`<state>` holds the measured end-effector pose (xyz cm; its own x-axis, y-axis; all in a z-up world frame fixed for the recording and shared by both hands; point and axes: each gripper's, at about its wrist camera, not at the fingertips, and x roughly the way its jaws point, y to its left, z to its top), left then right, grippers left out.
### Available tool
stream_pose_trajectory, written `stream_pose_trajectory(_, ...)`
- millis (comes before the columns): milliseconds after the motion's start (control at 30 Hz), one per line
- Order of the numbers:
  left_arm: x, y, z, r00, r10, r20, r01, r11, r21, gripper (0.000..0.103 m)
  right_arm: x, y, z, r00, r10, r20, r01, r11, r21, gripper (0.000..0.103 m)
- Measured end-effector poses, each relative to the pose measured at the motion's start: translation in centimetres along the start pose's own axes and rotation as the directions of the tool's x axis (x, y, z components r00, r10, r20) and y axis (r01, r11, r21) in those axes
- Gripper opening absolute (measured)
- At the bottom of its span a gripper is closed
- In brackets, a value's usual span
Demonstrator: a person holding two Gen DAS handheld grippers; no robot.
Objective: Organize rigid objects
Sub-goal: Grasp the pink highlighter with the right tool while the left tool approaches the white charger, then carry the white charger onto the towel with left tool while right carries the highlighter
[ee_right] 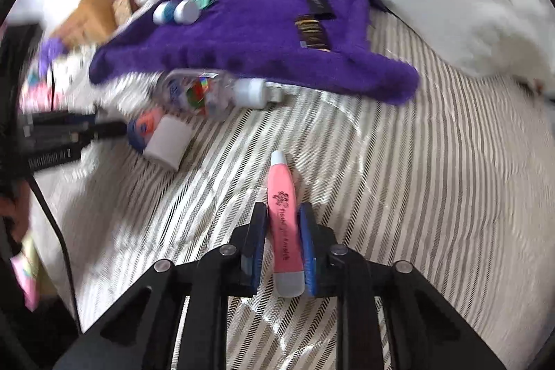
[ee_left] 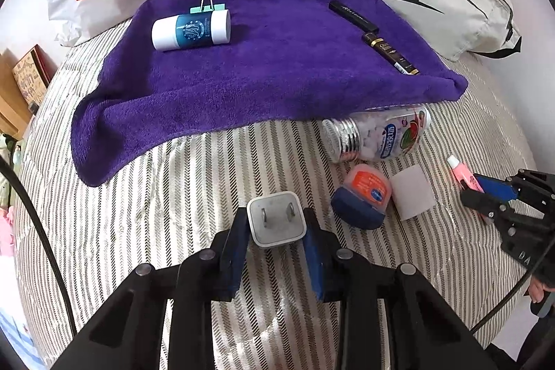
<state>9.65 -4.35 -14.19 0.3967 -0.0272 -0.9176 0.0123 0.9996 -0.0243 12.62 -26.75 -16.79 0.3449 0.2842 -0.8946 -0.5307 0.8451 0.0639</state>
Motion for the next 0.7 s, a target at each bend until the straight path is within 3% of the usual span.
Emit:
stream_pose_trajectory(167,0.2,-0.5,0.0,1.0,-0.004,0.018,0.004,1.0,0.001,0.028,0.4,0.5,0.6,1.0,-0.015,-0.006,0.014,0.999,-0.042,0.017)
stream_pose_trajectory(367,-0.2,0.5,-0.7,0.999,-0.032,0.024,0.032,0.999,-0.008,0.028,-0.2,-0.7,-0.2,1.0,0.002,-0.023,-0.002,1.0,0.004,0.017)
stream_pose_trajectory(533,-0.1,0.4,-0.7,0.999,-0.026,0.043,0.026,1.0,-0.002,0.028,-0.1,0.4,-0.3,0.998,-0.065,-0.017,0.064,0.998,-0.022,0.017)
stream_pose_trajectory(700,-0.5,1.3,-0.8,0.997,-0.071,0.038,0.072,0.997,-0.016,0.028,-0.4,-0.5,-0.4,0.999,-0.028,-0.023,0.028,0.999,0.018,0.017)
